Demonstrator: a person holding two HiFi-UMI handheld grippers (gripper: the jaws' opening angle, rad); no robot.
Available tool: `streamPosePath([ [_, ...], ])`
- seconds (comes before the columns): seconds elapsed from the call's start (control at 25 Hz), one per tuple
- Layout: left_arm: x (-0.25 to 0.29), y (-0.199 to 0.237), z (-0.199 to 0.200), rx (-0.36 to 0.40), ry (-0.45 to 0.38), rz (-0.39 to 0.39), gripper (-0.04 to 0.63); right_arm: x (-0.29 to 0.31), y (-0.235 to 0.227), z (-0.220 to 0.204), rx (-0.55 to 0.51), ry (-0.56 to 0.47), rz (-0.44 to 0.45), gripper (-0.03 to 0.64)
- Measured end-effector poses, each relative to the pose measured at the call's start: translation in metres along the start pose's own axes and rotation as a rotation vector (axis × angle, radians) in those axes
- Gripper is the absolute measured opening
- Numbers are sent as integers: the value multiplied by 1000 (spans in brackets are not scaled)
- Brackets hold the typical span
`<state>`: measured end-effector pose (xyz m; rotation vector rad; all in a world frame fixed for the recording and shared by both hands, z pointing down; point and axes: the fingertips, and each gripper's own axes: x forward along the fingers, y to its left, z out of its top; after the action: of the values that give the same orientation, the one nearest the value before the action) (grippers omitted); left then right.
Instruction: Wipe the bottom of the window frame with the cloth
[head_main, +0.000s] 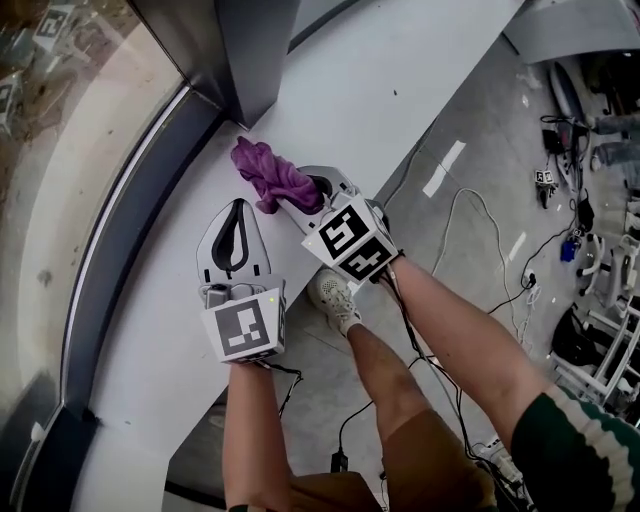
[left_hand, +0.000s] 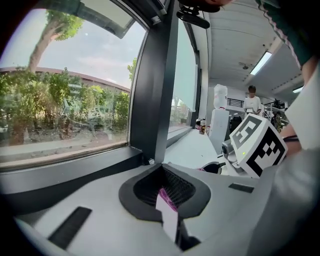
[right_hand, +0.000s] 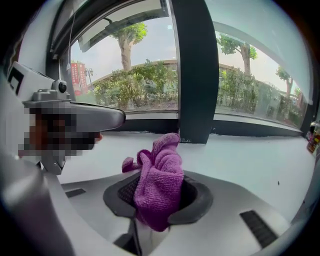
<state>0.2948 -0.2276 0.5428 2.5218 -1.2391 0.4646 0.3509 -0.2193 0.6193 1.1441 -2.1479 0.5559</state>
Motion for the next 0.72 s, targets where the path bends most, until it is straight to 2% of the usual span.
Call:
streamPosePath([
  [0.72,-9,-74,-28,19,54,-88,6,-66,-2,-71,28,47,-31,127],
])
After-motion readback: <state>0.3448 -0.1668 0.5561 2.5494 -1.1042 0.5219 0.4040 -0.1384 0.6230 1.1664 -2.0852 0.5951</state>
